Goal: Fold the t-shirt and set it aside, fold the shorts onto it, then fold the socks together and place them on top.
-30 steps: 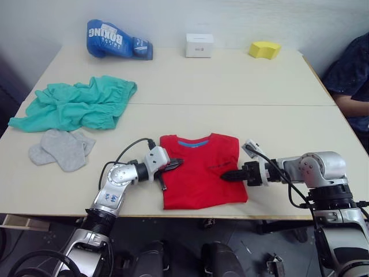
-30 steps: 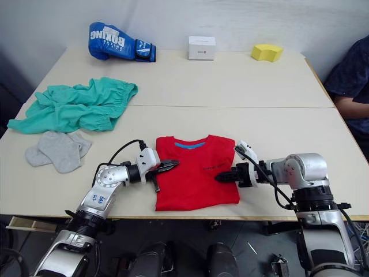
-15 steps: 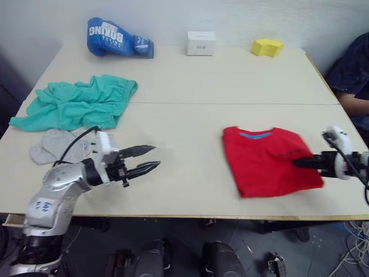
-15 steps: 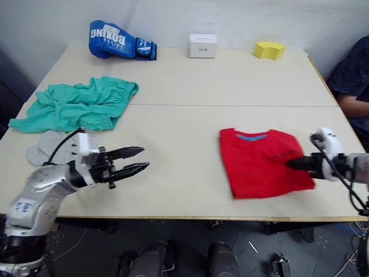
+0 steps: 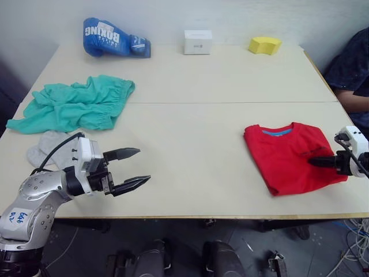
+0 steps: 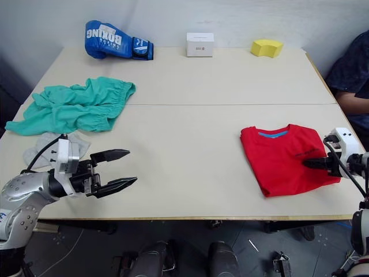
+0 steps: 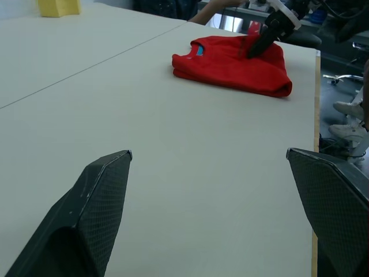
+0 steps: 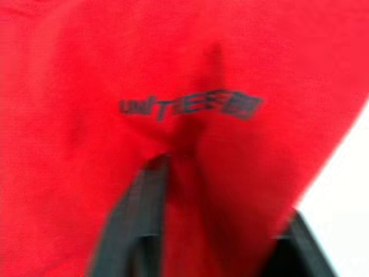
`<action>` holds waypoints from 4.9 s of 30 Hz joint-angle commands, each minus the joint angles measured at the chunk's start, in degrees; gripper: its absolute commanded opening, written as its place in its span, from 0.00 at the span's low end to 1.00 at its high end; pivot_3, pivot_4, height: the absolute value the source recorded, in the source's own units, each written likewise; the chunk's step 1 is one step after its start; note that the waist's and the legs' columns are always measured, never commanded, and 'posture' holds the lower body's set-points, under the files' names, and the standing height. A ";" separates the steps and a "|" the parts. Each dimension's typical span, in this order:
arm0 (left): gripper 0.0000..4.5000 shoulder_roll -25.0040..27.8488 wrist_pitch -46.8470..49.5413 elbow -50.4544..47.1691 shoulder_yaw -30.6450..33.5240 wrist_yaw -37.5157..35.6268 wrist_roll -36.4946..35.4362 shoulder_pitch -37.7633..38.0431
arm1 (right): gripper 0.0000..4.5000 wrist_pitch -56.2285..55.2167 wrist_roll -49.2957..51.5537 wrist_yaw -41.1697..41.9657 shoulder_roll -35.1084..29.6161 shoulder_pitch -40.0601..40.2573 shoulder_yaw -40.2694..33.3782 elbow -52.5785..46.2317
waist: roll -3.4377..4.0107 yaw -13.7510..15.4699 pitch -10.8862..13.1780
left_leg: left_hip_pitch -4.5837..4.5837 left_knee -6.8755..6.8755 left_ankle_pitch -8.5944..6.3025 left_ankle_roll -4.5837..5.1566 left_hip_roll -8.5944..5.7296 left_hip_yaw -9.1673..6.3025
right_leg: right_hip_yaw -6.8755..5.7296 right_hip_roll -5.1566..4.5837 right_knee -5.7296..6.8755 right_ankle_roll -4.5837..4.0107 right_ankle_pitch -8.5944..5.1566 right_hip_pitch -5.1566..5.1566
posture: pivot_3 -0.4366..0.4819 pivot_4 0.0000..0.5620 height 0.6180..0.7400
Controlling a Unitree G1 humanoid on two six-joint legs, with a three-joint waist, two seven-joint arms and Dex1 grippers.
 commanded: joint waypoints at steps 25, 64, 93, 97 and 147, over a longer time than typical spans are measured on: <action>1.00 -7.52 -22.53 19.28 32.24 10.03 9.79 28.14 | 0.99 -45.27 5.34 -13.47 21.81 48.95 -14.71 -66.11 | -0.12 -1.22 0.04 | 0.18 0.06 -0.65 -0.41 0.72 0.48 | -0.39 0.18 -0.21 -0.05 0.03 -0.05 | 0.48 0.27 1.00; 0.91 -5.73 -26.70 95.75 -22.29 26.98 46.79 -60.12 | 1.00 -42.81 10.42 -23.80 30.06 56.34 -11.74 -81.70 | -0.59 1.82 0.56 | 0.09 -1.07 1.10 0.32 -1.91 -2.74 | -2.20 -0.62 -0.19 0.90 -0.53 1.53 | 0.48 0.27 1.00; 0.01 -21.02 -9.73 47.44 -21.18 -15.98 28.94 -55.35 | 1.00 -45.95 9.03 -24.02 23.89 59.30 -21.43 -74.69 | -0.86 1.45 0.70 | -0.03 -0.70 1.21 0.54 -1.97 -2.35 | -1.29 -0.77 0.35 1.06 -0.38 1.04 | 0.48 0.27 1.00; 0.01 -25.78 -6.57 38.61 -28.03 -11.64 31.33 -46.03 | 1.00 -44.27 9.10 -22.94 23.52 59.89 -20.91 -75.03 | -0.80 1.54 0.67 | 0.07 -0.47 1.21 0.54 -1.90 -2.34 | -1.22 -0.75 0.44 1.05 -0.38 1.16 | 0.48 0.27 1.00; 0.52 -1.10 -55.07 84.70 -24.77 5.32 50.60 -47.69 | 0.00 -24.41 -20.59 -32.99 31.96 29.36 12.44 -71.60 | -0.64 1.43 0.63 | -0.01 0.01 0.79 0.31 -1.28 -2.06 | -1.47 -0.66 0.83 0.62 -0.38 0.86 | 0.48 0.27 1.00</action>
